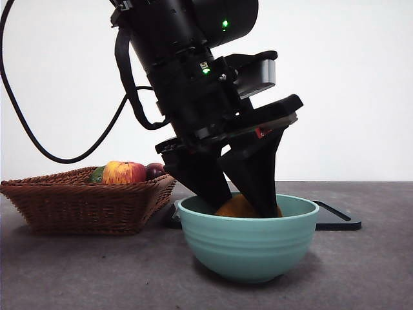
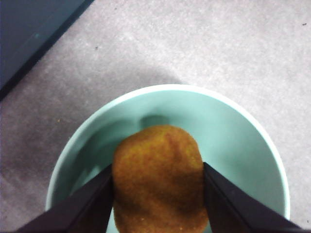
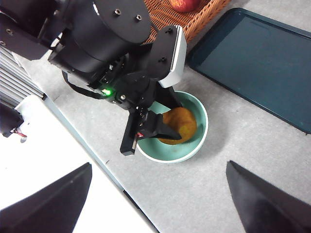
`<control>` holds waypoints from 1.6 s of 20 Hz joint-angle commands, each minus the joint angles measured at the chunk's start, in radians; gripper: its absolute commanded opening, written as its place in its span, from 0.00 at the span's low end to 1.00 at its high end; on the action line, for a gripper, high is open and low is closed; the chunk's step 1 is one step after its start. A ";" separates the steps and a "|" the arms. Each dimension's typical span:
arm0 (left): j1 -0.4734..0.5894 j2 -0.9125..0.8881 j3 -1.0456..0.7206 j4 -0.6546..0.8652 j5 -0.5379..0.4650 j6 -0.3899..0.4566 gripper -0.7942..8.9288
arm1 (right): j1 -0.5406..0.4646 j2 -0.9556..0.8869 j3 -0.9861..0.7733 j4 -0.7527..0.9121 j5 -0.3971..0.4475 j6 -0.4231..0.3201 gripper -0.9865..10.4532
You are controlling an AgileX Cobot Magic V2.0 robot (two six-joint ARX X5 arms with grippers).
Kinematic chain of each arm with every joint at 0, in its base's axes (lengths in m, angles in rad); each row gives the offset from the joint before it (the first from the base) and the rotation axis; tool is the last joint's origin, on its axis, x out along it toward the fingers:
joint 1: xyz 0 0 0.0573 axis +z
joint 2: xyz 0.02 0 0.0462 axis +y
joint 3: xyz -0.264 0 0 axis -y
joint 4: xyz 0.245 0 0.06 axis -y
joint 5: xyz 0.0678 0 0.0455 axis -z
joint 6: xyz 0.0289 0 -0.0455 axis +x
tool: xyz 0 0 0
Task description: Pick up the wifruite, put it on the bowl, pick up the plate, put it on desk
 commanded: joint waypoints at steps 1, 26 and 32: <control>-0.017 0.026 0.019 0.010 -0.004 0.005 0.39 | 0.005 0.008 0.018 0.010 0.000 -0.003 0.47; 0.298 -0.658 0.078 -0.204 0.035 -0.055 0.43 | 0.005 0.008 0.018 0.010 0.032 -0.005 0.47; 0.433 -0.851 0.047 -0.382 0.154 -0.005 0.43 | 0.005 0.008 0.018 0.019 0.032 -0.005 0.47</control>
